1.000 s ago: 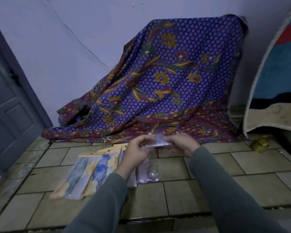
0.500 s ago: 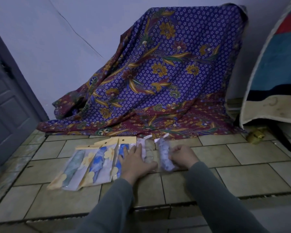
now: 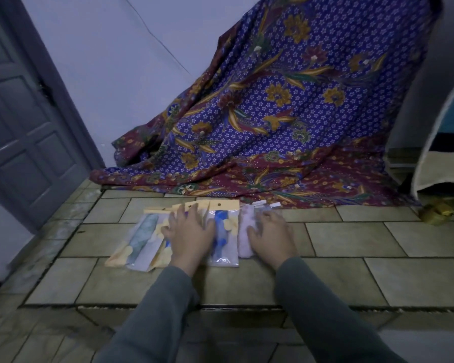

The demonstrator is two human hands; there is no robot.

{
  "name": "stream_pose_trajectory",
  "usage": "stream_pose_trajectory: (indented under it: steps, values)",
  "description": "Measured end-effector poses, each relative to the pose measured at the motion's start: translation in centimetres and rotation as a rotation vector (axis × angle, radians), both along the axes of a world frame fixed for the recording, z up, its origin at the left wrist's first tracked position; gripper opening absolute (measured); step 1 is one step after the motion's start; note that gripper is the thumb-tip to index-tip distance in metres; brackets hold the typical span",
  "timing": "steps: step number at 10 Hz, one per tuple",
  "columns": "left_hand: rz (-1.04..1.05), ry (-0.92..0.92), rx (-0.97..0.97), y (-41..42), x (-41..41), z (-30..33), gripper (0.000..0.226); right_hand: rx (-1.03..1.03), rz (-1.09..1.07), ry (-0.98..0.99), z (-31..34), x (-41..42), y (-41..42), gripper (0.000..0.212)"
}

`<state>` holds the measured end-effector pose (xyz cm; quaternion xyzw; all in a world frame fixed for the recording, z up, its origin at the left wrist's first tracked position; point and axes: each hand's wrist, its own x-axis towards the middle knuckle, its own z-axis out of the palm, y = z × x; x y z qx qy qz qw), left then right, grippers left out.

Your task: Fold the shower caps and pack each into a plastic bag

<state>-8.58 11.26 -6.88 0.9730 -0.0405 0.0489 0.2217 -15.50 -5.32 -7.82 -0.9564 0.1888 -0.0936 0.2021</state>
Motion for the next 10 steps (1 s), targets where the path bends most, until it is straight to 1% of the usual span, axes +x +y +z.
stream_pose_trajectory:
  steps: [1,2,3,4,6,8,9,10]
  values:
    - [0.175,0.127,0.099,3.4,0.6,-1.4,0.063,-0.050,0.034,0.110,-1.6,0.6,2.3,0.067]
    - [0.200,0.206,0.146,4.4,0.7,-2.6,0.068,-0.062,0.021,0.154,-2.8,0.8,3.3,0.081]
    - [0.194,0.203,0.117,3.3,0.7,-2.8,0.070,-0.077,0.009,0.152,-3.4,1.0,3.3,0.087]
    - [0.197,0.229,0.112,1.4,0.4,-2.7,0.069,-0.071,-0.006,0.128,-3.5,0.6,2.3,0.088]
    - [0.155,0.274,0.111,-2.1,0.0,-2.3,0.070,-0.068,-0.056,0.154,-3.3,-0.3,-1.1,0.089]
    - [0.161,0.297,0.107,-3.1,-0.1,-2.0,0.070,-0.054,-0.043,0.172,-3.1,-0.7,-1.9,0.087]
    - [0.136,0.325,0.122,-2.8,-0.4,-1.0,0.072,-0.010,-0.011,0.143,-2.4,-1.1,-1.4,0.089]
    - [0.116,0.236,0.150,-1.3,0.1,1.3,0.075,-0.005,-0.018,0.009,0.3,-1.5,-2.4,0.085]
